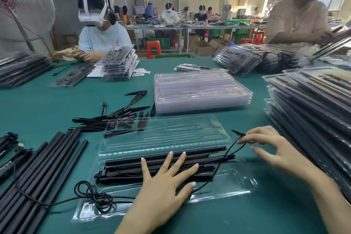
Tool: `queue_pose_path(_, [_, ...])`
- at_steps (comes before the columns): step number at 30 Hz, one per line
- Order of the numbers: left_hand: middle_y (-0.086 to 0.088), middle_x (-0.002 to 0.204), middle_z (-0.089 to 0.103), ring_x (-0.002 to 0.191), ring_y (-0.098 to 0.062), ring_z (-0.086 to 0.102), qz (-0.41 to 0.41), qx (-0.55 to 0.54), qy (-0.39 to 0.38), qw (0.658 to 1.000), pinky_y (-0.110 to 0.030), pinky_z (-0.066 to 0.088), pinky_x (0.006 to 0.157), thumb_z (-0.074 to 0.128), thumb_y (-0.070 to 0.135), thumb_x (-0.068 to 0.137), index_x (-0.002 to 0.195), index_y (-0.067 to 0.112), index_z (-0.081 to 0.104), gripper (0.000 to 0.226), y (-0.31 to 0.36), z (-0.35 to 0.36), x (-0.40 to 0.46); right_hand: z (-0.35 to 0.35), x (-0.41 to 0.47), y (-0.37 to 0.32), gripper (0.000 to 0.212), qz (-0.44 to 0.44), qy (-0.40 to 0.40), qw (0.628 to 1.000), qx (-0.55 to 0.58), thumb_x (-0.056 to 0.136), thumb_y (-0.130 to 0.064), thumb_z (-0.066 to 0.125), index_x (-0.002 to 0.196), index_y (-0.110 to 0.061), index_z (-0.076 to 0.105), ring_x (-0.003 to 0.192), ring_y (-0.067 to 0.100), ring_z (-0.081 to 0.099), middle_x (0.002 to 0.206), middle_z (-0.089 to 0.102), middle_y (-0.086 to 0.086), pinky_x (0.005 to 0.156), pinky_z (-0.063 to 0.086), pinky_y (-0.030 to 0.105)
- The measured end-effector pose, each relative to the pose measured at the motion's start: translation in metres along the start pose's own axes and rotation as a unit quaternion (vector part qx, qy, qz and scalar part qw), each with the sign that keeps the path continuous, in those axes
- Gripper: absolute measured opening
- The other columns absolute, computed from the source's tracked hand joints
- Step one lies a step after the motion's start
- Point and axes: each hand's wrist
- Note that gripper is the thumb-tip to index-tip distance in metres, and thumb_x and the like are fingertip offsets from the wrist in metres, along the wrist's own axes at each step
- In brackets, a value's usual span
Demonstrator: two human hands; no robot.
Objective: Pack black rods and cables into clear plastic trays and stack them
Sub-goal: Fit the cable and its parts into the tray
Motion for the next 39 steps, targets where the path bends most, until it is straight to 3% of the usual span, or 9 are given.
queue_pose_path(5, [0.041,0.144,-0.024,0.133,0.005,-0.035,-0.001,0.004,0.009,1.000,-0.058,-0.037,0.096,0.012,0.066,0.092,0.119,0.080,-0.006,0.036,0.000,0.003,0.000,0.001,0.000,0.002,0.052,-0.003,0.004,1.000,0.014,0.087,0.011,0.056,0.098,-0.038,0.071,0.111,0.009,0.048,0.109,0.062,-0.014,0.098,0.031,0.014])
queue_pose_path(11, [0.039,0.144,-0.027,0.132,0.006,-0.036,0.007,0.015,0.018,1.000,-0.059,-0.037,0.095,0.003,0.074,0.083,0.126,0.077,-0.009,0.045,0.000,0.005,-0.001,-0.003,-0.001,0.006,0.068,-0.004,0.030,0.999,0.014,0.076,0.030,0.052,0.098,-0.030,0.075,0.092,0.010,0.057,0.088,0.069,-0.006,0.086,0.044,0.018])
queue_pose_path(17, [0.037,0.148,-0.021,0.133,0.007,-0.034,0.001,-0.009,0.012,1.000,-0.058,-0.035,0.098,-0.002,0.059,0.093,0.132,0.073,-0.001,0.041,0.001,0.003,-0.001,-0.008,-0.001,0.005,0.046,-0.025,0.059,0.998,0.005,0.068,0.012,0.075,0.098,-0.023,0.076,0.080,0.009,0.065,0.088,0.069,-0.002,0.080,0.052,0.025])
queue_pose_path(24, [0.038,0.147,-0.019,0.137,0.004,-0.028,-0.014,-0.012,0.029,0.999,-0.061,-0.031,0.101,0.015,0.052,0.100,0.135,0.070,0.003,0.041,0.006,0.002,-0.002,-0.010,-0.002,0.008,0.027,0.005,-0.027,0.999,0.030,0.075,-0.023,0.067,0.101,-0.026,0.076,0.120,0.002,0.049,0.136,0.052,-0.014,0.102,0.037,0.017])
queue_pose_path(28, [0.042,0.144,-0.021,0.133,0.006,-0.034,0.016,0.014,0.036,0.999,-0.063,-0.031,0.099,0.013,0.041,0.101,0.143,0.058,0.004,0.046,0.009,0.001,-0.002,0.002,0.003,0.003,0.023,-0.001,0.000,0.992,0.128,0.086,-0.022,0.056,0.101,-0.020,0.073,0.109,0.011,0.063,0.111,0.071,-0.009,0.095,0.047,0.021])
queue_pose_path(32, [0.018,0.148,0.038,0.140,-0.004,0.027,0.066,0.180,0.072,0.979,-0.067,0.007,0.102,0.025,0.032,0.091,0.139,0.029,0.050,0.054,0.017,-0.007,-0.005,0.013,0.007,0.001,0.021,-0.021,0.053,0.989,0.138,0.088,-0.015,0.055,0.102,-0.022,0.069,0.094,0.013,0.067,0.096,0.072,-0.008,0.087,0.050,0.021])
queue_pose_path(34, [0.009,0.156,0.025,0.145,-0.005,0.017,0.081,0.173,0.053,0.980,-0.070,-0.011,0.105,0.017,0.030,0.091,0.149,0.022,0.032,0.061,0.018,-0.007,-0.001,0.013,0.009,0.003,0.025,-0.059,0.068,0.993,0.082,0.087,-0.008,0.056,0.099,-0.025,0.069,0.094,0.009,0.064,0.098,0.068,-0.013,0.086,0.048,0.016])
queue_pose_path(36, [0.004,0.161,0.003,0.148,-0.009,0.000,0.075,0.152,0.016,0.985,-0.058,-0.032,0.102,0.015,0.029,0.096,0.154,0.022,0.007,0.059,0.022,-0.007,0.003,0.012,0.009,0.004,0.027,-0.097,0.069,0.992,0.043,0.085,-0.007,0.057,0.097,-0.028,0.069,0.095,0.008,0.061,0.099,0.066,-0.014,0.085,0.047,0.015])
queue_pose_path(39, [-0.006,0.161,0.001,0.148,-0.020,0.000,0.067,0.152,0.011,0.986,-0.058,-0.028,0.105,0.023,0.026,0.099,0.151,0.035,-0.007,0.061,0.030,-0.005,0.010,0.008,0.009,0.007,0.031,-0.128,0.059,0.990,-0.003,0.083,-0.006,0.060,0.097,-0.031,0.069,0.095,0.008,0.059,0.098,0.068,-0.013,0.083,0.046,0.017])
Point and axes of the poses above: each hand's wrist, its own x-axis towards the middle knuckle, its own z-axis out of the palm, y = z × x
